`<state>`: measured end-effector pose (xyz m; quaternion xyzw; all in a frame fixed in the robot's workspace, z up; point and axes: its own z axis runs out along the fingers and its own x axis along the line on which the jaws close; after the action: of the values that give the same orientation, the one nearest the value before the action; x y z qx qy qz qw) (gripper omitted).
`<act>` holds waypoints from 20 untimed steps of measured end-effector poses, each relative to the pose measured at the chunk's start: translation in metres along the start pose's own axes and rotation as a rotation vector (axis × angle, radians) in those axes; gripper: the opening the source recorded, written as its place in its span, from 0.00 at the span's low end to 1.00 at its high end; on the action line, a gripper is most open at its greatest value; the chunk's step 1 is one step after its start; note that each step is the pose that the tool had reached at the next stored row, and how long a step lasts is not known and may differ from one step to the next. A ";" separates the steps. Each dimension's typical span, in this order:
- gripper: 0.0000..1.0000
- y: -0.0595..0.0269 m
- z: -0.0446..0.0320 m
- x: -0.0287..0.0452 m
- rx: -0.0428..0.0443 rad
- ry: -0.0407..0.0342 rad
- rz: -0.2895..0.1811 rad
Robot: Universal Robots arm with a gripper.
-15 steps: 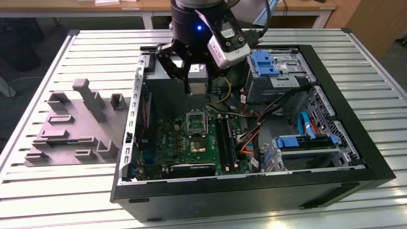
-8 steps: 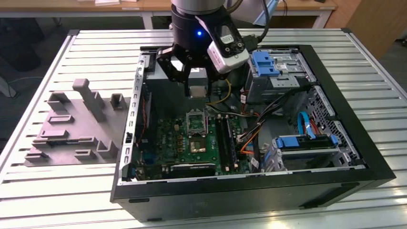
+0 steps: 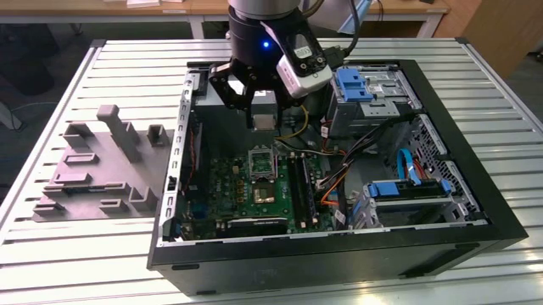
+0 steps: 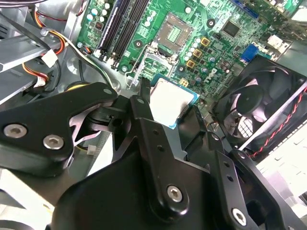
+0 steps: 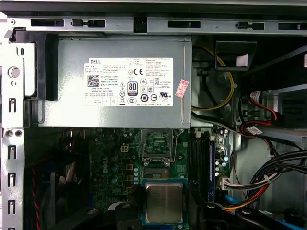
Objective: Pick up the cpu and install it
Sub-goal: 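Place the cpu into insertion slot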
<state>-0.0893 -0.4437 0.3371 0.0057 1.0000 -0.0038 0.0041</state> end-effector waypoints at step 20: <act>0.47 -0.0068 0.0111 0.0001 -0.0003 0.0000 -0.014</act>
<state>-0.0894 -0.4507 0.3260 -0.0014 1.0000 -0.0037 0.0041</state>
